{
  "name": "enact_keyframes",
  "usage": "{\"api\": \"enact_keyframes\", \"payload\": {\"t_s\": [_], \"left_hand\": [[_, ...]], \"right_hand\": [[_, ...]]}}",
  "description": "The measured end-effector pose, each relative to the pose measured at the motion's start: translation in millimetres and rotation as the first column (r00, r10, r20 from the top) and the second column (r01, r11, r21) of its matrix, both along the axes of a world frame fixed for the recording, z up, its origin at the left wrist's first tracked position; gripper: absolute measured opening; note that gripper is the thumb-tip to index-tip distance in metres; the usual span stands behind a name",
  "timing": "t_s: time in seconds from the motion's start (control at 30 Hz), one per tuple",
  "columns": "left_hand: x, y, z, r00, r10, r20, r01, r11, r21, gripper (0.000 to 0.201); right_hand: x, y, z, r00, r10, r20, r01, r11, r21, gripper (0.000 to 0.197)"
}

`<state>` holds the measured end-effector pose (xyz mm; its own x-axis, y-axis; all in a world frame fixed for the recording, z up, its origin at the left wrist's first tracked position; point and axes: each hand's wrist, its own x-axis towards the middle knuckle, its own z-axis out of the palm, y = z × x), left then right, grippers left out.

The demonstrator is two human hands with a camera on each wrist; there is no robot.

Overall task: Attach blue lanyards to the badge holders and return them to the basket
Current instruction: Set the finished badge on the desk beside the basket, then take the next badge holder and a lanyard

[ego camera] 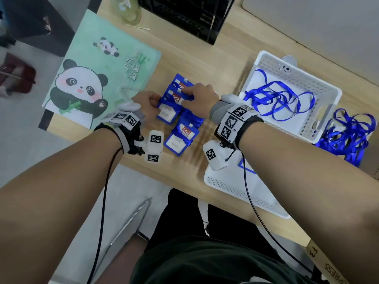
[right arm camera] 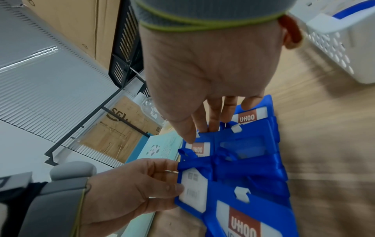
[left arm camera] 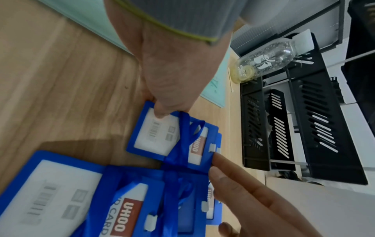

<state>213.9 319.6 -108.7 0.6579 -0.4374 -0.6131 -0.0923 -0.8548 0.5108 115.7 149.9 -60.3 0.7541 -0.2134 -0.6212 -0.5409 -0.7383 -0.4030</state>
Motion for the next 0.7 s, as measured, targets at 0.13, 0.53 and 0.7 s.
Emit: {"api": "enact_keyframes", "payload": {"t_s": [0.13, 0.53, 0.7], "left_hand": [[-3.5, -5.8, 4.9, 0.993, -0.08, 0.091, 0.083, 0.996, -0.034, 0.045], [-48.4, -71.8, 71.7, 0.923, -0.255, 0.288, 0.237, 0.967, 0.097, 0.052], [-92.2, -112.9, 93.1, 0.909, -0.327, 0.257, 0.356, 0.931, -0.076, 0.029]], "right_hand": [[-3.0, -0.3, -4.9, 0.998, -0.058, -0.007, 0.058, 0.998, 0.03, 0.044], [-56.4, -52.5, 43.9, 0.877, -0.447, 0.175, 0.412, 0.888, 0.203, 0.025], [-110.9, -74.3, 63.7, 0.806, -0.569, 0.163, 0.532, 0.817, 0.224, 0.013]]}}
